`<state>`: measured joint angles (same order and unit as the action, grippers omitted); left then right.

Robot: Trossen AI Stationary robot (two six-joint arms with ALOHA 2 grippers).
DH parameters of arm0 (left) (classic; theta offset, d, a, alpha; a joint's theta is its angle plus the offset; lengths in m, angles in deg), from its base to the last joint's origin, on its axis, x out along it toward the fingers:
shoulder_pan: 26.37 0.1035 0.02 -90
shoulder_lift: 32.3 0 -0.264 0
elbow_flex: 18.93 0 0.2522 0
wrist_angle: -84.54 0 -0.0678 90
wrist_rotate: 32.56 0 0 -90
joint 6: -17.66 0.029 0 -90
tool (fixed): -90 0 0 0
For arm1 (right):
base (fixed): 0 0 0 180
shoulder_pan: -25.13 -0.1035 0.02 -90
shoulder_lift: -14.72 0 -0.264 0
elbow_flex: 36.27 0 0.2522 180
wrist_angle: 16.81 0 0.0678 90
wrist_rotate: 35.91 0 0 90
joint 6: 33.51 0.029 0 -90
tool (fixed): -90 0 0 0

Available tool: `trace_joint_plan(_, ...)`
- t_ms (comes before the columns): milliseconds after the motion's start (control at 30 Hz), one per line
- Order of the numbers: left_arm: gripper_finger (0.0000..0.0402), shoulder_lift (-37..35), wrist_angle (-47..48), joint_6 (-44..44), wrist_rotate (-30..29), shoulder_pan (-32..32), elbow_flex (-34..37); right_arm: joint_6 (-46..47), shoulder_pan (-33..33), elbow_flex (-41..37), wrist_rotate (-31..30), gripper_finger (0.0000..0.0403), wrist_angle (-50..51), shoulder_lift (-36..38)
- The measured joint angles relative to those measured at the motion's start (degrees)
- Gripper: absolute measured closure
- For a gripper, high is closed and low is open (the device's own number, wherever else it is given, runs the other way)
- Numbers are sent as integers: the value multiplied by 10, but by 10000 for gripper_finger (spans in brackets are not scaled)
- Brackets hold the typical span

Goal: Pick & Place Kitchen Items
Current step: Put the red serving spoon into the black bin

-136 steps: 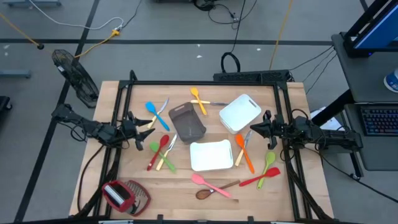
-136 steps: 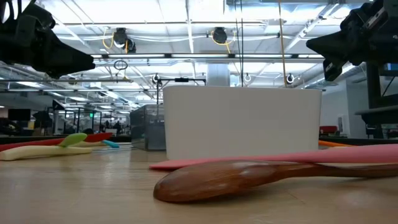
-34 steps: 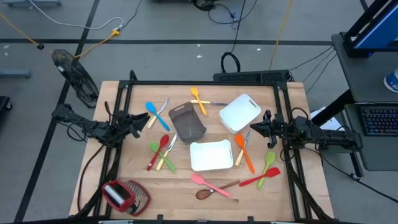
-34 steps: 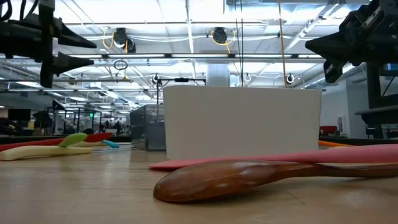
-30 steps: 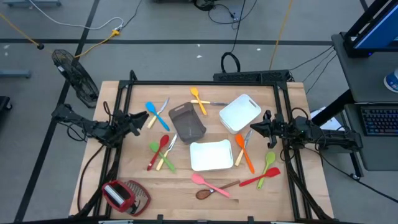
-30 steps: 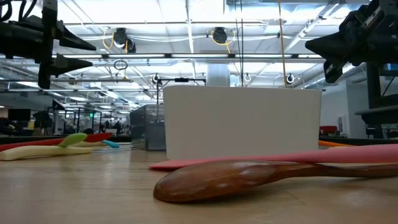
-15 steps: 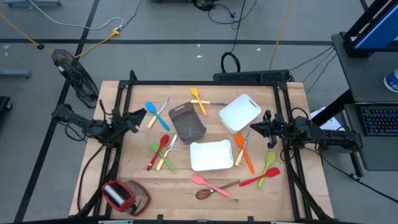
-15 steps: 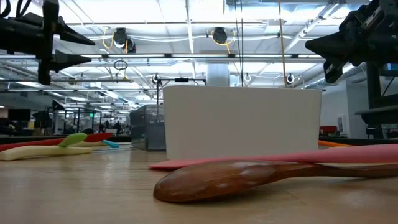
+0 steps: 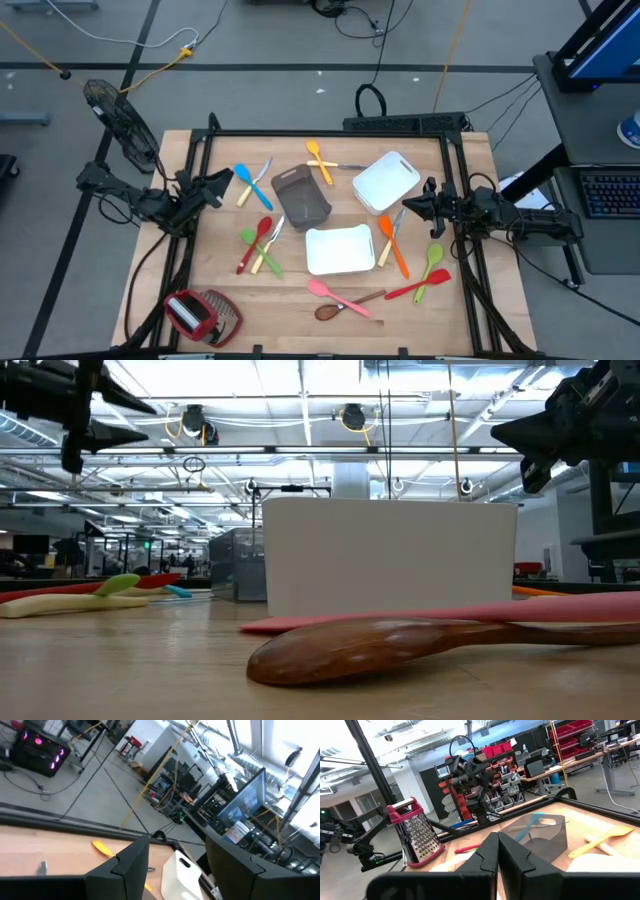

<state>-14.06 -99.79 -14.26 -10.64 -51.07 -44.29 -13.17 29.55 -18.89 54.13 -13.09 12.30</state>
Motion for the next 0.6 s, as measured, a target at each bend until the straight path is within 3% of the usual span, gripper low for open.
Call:
trace_joint_plan(367, 201, 169, 58, 18, -79, 1, -150, 0, 0, 0, 0, 403, 0, 0)
trace_joint_plan(600, 202, 230, 130, -8, -79, 32, -225, 0, 0, 0, 0, 403, 0, 0)
